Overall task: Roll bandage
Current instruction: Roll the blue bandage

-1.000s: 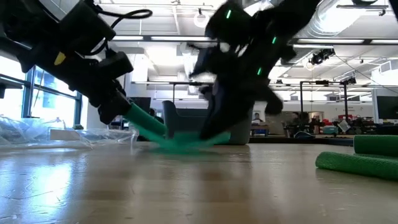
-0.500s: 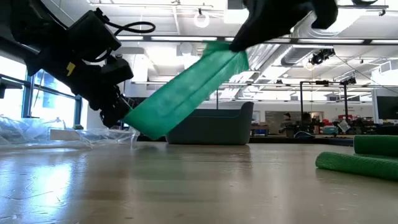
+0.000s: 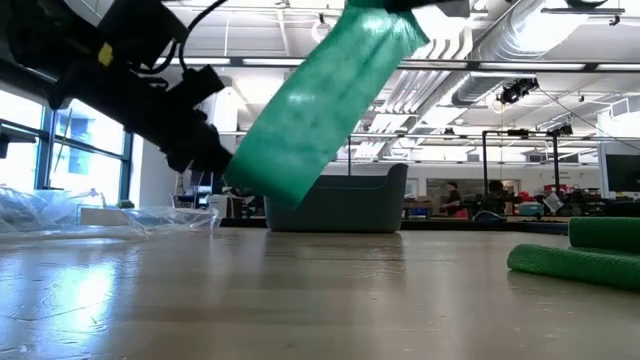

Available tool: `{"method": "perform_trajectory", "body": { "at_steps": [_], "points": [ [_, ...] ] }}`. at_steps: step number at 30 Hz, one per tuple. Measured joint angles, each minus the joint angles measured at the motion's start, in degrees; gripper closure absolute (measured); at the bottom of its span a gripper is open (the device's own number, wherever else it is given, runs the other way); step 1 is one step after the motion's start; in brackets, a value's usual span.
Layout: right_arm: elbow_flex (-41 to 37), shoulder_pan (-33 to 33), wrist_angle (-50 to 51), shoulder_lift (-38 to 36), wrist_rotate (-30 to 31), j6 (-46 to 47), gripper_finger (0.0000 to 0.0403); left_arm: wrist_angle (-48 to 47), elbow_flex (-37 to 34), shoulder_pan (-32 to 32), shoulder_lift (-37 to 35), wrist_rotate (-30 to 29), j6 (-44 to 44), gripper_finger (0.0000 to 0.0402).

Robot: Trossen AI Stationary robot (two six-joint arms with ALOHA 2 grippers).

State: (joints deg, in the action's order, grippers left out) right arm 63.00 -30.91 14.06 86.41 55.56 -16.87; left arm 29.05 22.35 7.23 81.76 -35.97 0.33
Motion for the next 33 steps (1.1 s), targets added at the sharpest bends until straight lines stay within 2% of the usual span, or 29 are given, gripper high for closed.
{"method": "perform_trajectory", "body": {
  "at_steps": [6,10,14,18,25,30,33],
  "points": [
    [0.0,2.88,-5.34,-5.52,4.89,-7.75,0.0403,3.54,1.22,0.86,-0.01,10.35,0.13,0.0392],
    [0.03,7.53,-6.74,-8.83,2.58,-8.92,0.0403,4.05,3.42,2.12,-0.02,16.69,-0.11,0.0392],
    [0.04,13.31,-6.5,-9.61,-3.28,-8.7,0.0403,4.05,6.39,3.86,-0.02,22.07,-0.22,0.0392],
    [0.04,19.08,-4.69,-9.59,-11.76,-5.68,0.0403,4.04,8.97,5.75,-0.02,24.59,-0.11,0.0392],
    [-0.58,26.76,3.65,-9.59,-23.84,5.65,0.0403,3.89,10.86,8.68,-0.02,24.87,-0.06,0.0392],
    [-4.85,30.1,3.01,-9.4,-33.73,11.05,0.0403,4.62,11.49,10.07,-0.02,24.28,-0.07,0.0392],
    [-7.85,30.99,1.18,-8.36,-37.2,13.96,0.0403,5.34,11.54,10.63,-0.02,23.44,-0.06,0.0392]
  ]
}}
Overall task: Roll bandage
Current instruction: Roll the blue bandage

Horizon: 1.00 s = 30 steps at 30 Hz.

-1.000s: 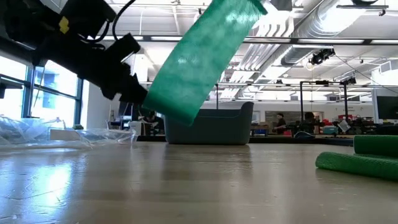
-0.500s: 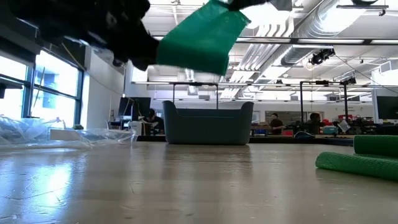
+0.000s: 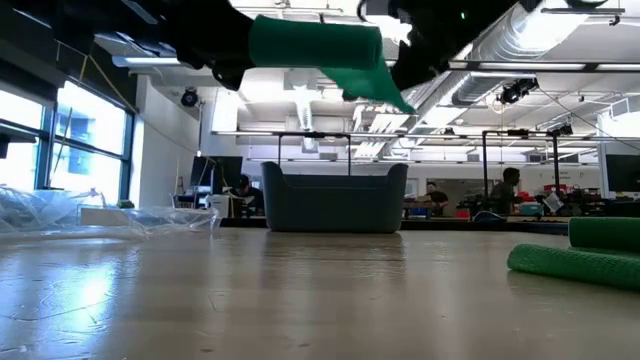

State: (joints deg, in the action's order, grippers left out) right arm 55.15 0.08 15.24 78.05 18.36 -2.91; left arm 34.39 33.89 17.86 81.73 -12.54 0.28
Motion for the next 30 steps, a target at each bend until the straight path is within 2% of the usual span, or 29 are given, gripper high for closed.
{"method": "perform_trajectory", "body": {
  "at_steps": [9,15,18,23,30],
  "points": [
    [-4.3,-0.21,-10.19,11.08,-11.97,4.67,0.0403,4.62,0.0,1.46,0.0,-0.13,0.87,0.0392],
    [-4.32,-2.66,-17.09,18.23,-16.66,5.08,0.0403,5.81,-0.02,2.37,0.02,-0.05,0.85,0.0392],
    [-4.32,-3.93,-18.71,20.21,-16.98,6.37,0.0398,6.46,-0.02,2.85,0.02,-0.04,0.85,0.0392],
    [-4.32,-5.0,-17.76,20.07,-18.65,9.86,0.0354,7.53,-0.02,3.54,0.0,-0.05,-0.33,0.0392],
    [-4.32,-7.57,-17.73,17.64,-25.0,12.1,0.0281,7.82,-0.02,5.69,0.0,-0.02,-4.71,0.0392]
  ]
}}
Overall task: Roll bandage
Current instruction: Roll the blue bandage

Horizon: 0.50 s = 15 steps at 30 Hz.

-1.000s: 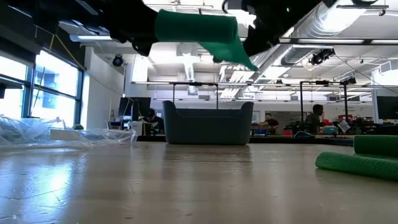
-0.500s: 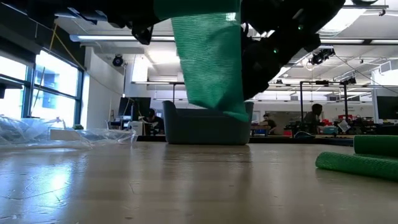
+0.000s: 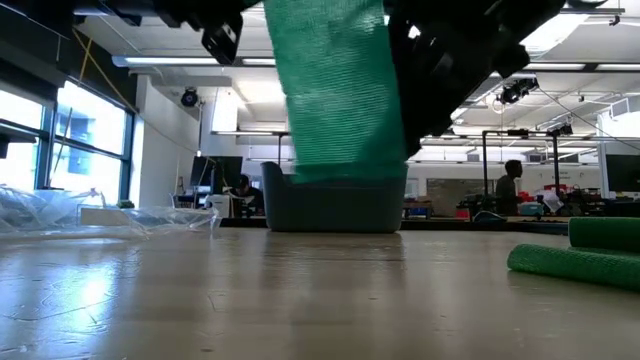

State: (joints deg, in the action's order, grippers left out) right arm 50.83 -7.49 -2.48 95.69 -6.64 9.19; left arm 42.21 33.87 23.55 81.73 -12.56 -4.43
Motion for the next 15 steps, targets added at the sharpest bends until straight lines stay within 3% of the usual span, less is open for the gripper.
{"method": "perform_trajectory", "body": {
  "at_steps": [9,15],
  "points": [
    [0.02,-3.62,-1.07,-0.98,2.08,1.31,0.0261,-0.5,0.0,2.05,0.0,-0.33,-5.58,0.0392],
    [0.02,-3.6,4.81,-3.0,2.37,3.14,0.026,-5.67,0.0,-0.43,0.0,-6.71,-6.96,0.0392]
  ]
}}
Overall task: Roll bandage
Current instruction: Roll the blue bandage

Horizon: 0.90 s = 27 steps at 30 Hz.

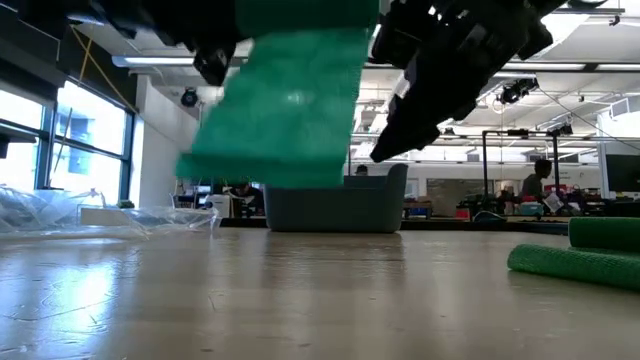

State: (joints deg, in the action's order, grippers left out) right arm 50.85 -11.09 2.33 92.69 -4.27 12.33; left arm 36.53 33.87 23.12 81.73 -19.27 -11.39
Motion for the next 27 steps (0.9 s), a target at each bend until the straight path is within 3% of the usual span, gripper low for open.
{"method": "perform_trajectory", "body": {
  "at_steps": [5,9,19,23,27],
  "points": [
    [0.0,-0.01,10.45,-2.17,5.22,4.61,0.026,-6.86,-0.39,-3.9,1.11,-9.99,-0.01,0.0392],
    [0.0,0.23,13.36,-1.85,4.77,4.91,0.0261,-5.87,-2.41,-8.4,3.57,-11.65,-0.01,0.0392],
    [0.08,2.02,-2.97,-0.94,1.93,-1.26,0.0261,5.67,-8.46,-18.19,9.55,-11.32,1.99,0.0392],
    [0.24,4.9,-10.56,3.06,-1.86,-2.49,0.0261,8.1,-10.84,-20.68,10.95,-11.3,0.88,0.0392],
    [4.99,7.41,-11.7,10.05,-4.86,-4.72,0.0264,10.74,-13.44,-22.05,11.69,-11.25,-1.35,0.0392]
  ]
}}
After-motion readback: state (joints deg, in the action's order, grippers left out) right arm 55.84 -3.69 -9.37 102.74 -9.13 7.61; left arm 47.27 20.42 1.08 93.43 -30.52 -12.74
